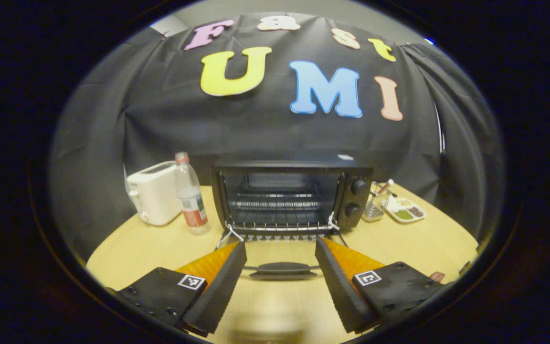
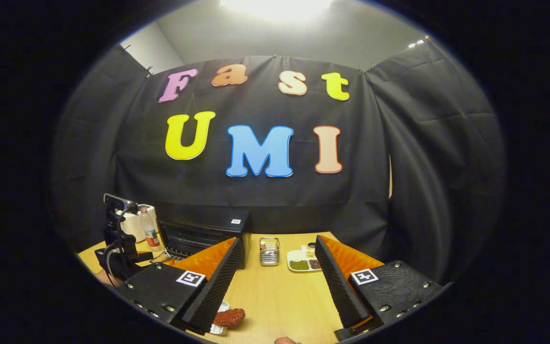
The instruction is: Open the electric oven with the left hand, put the food in, and close the electric oven.
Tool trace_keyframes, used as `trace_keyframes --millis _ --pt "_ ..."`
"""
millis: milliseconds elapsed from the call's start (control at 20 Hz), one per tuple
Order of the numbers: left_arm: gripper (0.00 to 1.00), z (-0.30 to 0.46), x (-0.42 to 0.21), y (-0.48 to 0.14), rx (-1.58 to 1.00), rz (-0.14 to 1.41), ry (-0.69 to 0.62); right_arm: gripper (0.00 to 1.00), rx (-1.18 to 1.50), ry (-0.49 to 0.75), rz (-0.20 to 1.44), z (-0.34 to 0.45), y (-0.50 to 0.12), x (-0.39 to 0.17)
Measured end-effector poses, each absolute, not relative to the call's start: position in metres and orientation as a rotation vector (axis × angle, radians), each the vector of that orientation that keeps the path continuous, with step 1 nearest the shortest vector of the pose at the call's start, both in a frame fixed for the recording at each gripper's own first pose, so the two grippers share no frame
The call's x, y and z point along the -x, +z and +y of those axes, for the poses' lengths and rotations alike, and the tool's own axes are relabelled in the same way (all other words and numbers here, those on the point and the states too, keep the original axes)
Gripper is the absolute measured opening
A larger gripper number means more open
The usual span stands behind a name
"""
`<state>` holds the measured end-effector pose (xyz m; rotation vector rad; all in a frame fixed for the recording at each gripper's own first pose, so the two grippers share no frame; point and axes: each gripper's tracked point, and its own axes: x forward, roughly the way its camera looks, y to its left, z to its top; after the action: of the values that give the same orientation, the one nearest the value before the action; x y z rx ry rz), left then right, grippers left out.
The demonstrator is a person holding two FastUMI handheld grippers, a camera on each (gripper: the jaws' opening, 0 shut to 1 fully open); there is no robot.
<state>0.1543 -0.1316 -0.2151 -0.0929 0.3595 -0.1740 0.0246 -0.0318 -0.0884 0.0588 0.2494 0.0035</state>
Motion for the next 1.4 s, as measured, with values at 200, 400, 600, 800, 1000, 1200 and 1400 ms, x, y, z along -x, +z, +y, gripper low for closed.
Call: trace_keyframes --millis 200,400,600,800,1000,1200,1400 --pt "0.91 -0.101 -0.141 -0.143 0.089 0.219 -0.14 0.95 -0.182 0.07 0.34 -0.016 -0.122 -0.032" --pt "1.0 -0.073 -0.12 -0.093 0.103 0.132 -0.11 0.96 -0.261 0.14 0.486 0.0 -0.167 -0.031" --pt "1.0 -0.054 -0.095 -0.057 0.111 0.071 -0.089 0.98 -0.295 0.194 0.569 0.012 -0.195 -0.027" --pt "1.0 -0.031 -0.074 -0.045 0.1 0.053 -0.044 0.98 -0.326 0.242 0.662 0.026 -0.229 -0.022" --pt "1.0 -0.007 -0.063 -0.04 0.075 0.054 0.011 0.98 -0.379 0.271 0.762 0.036 -0.259 -0.014" --pt "1.0 0.016 -0.054 -0.027 0.082 0.024 0.068 0.98 -0.486 0.273 0.857 0.045 -0.286 -0.01" --pt "1.0 0.034 -0.045 -0.031 0.076 0.033 0.103 0.96 -0.556 0.266 0.925 0.049 -0.304 -0.004"
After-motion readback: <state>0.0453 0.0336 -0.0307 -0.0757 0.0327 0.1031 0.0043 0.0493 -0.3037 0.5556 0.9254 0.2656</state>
